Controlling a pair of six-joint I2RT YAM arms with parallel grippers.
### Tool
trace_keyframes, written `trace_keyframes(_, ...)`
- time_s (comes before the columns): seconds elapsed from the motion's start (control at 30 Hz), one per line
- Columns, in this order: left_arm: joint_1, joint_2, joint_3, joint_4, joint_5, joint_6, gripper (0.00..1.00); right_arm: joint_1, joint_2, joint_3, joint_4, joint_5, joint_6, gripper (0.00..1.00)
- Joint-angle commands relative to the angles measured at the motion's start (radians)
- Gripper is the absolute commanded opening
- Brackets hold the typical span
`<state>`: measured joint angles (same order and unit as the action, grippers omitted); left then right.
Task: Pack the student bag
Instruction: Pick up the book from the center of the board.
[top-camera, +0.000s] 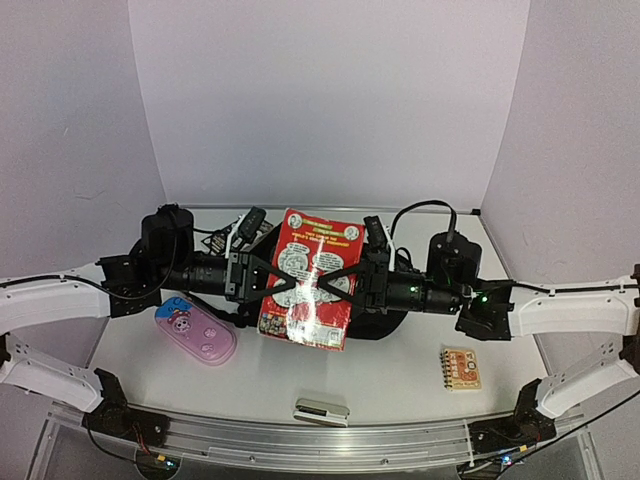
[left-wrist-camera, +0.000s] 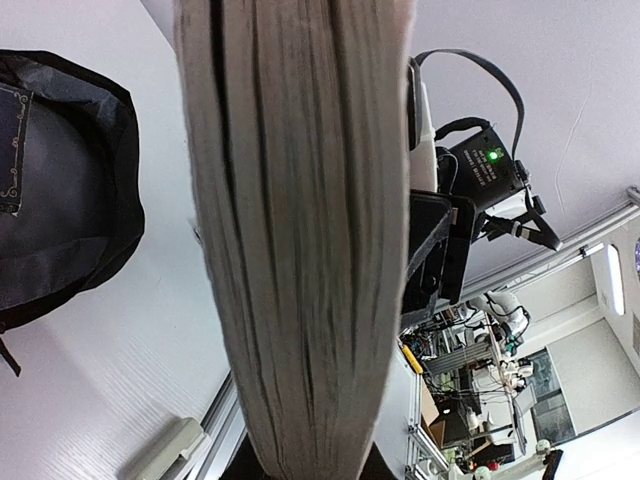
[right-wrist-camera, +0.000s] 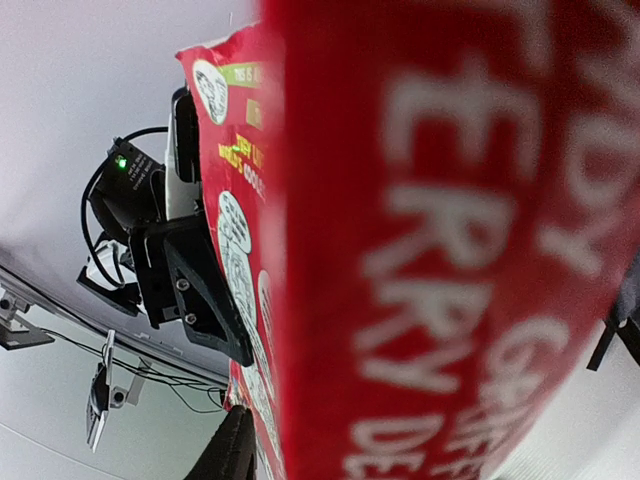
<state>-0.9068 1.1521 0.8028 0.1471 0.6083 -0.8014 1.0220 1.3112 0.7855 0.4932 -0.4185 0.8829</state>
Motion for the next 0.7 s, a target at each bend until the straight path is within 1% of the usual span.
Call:
trace_keyframes(0.0, -0.011, 0.038, 0.046, 0.129, 0.072, -0.002, 0.0, 0.018, 0.033, 0.081, 0.088, -0.084, -0.027, 0.31)
trace_keyframes(0.1, -0.011, 0.048, 0.046, 0.117, 0.071, 0.004, 0.0, 0.017, 0.031, 0.08, 0.098, -0.07, -0.025, 0.24)
trace_keyframes(0.17, -0.011, 0.051, 0.044, 0.1, 0.059, 0.007, 0.01, 0.017, 0.025, 0.072, 0.103, -0.045, -0.018, 0.13)
trace_keyframes(0.2, -0.011, 0.05, 0.048, 0.084, 0.039, 0.012, 0.04, 0.018, 0.018, 0.068, 0.102, -0.024, -0.013, 0.06)
trace_keyframes(0.23, -0.01, 0.048, 0.055, 0.049, 0.009, 0.022, 0.09, 0.018, 0.011, 0.057, 0.101, 0.011, -0.003, 0.01)
trace_keyframes(0.3, -0.006, 0.048, 0.08, -0.039, -0.068, 0.047, 0.3, 0.017, -0.017, 0.033, 0.092, 0.098, 0.011, 0.0)
trace_keyframes(0.33, 0.0, 0.05, 0.095, -0.094, -0.113, 0.055, 0.38, 0.015, -0.032, 0.025, 0.072, 0.141, 0.012, 0.0)
trace_keyframes(0.4, 0.023, 0.062, 0.122, -0.204, -0.199, 0.057, 0.53, 0.001, -0.067, 0.018, -0.013, 0.227, 0.015, 0.0)
trace_keyframes(0.43, 0.043, 0.068, 0.127, -0.223, -0.216, 0.05, 0.59, -0.012, -0.078, 0.02, -0.054, 0.269, 0.017, 0.0)
trace_keyframes(0.5, 0.089, 0.087, 0.126, -0.243, -0.241, 0.017, 0.73, -0.062, -0.1, 0.025, -0.159, 0.317, 0.021, 0.0)
trace_keyframes(0.57, 0.142, 0.114, 0.132, -0.29, -0.282, -0.013, 0.81, -0.119, -0.12, 0.028, -0.223, 0.328, 0.014, 0.0)
trace_keyframes(0.67, 0.185, 0.18, 0.185, -0.37, -0.354, -0.002, 0.86, -0.184, -0.151, 0.033, -0.299, 0.335, -0.02, 0.0)
